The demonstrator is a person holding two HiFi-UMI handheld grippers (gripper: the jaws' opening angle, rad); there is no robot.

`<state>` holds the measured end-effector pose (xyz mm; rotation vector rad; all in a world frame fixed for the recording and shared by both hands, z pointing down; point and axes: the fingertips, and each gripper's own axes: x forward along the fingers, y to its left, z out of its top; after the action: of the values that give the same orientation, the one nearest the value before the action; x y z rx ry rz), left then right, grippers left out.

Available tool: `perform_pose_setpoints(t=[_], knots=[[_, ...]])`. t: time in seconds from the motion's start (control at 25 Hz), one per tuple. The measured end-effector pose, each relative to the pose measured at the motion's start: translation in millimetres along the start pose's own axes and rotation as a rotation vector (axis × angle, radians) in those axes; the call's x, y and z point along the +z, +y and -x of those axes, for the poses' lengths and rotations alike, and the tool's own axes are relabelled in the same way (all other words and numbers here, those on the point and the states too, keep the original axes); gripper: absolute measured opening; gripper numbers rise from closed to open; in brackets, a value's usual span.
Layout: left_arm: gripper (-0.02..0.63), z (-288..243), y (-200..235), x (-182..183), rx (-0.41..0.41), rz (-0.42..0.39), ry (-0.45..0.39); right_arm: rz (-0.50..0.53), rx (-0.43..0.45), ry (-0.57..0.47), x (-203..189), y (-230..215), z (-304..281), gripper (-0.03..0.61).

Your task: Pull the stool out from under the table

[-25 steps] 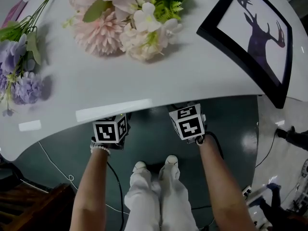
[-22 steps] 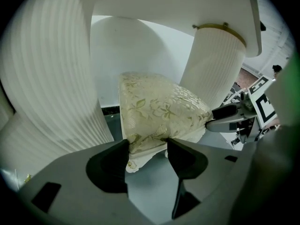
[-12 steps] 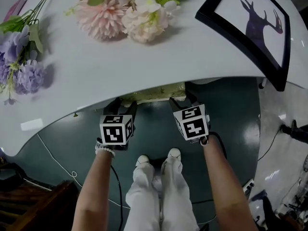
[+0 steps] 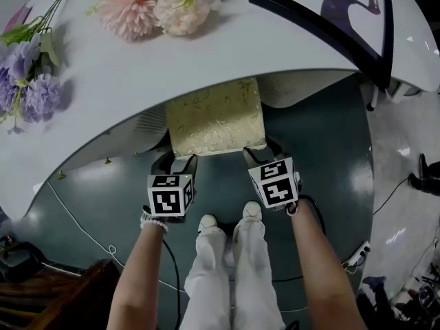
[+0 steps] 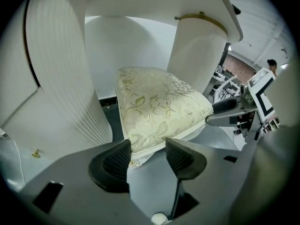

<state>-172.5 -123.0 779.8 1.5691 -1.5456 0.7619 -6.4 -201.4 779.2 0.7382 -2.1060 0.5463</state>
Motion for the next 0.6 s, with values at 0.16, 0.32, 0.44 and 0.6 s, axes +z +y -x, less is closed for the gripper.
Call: perform_pose_setpoints(t=[0.16, 0.32, 0.44, 0.6], knots=[[0.242, 7.0, -10.1, -14.4, -0.009, -0.022, 0.018, -0.021, -0.012, 0.013, -16.9, 4.0, 11.7, 0.268], [0.232, 15.2, -20.6, -30.5, -0.021, -0.051, 0.039, -0.041, -0.024, 0.024, -35.7, 9.2, 24.5, 0.267], [0.225, 21.3, -28.9, -43.3, -0.029, -0.071, 0.055, -0.059, -0.038, 0.031, -49.9, 12.2, 33.6, 0.267], [0.207, 27.3, -35.7, -56.1, -0.034, -0.085, 0.061, -0.065, -0.054, 0.043, -60.2, 14.0, 40.5, 0.264]])
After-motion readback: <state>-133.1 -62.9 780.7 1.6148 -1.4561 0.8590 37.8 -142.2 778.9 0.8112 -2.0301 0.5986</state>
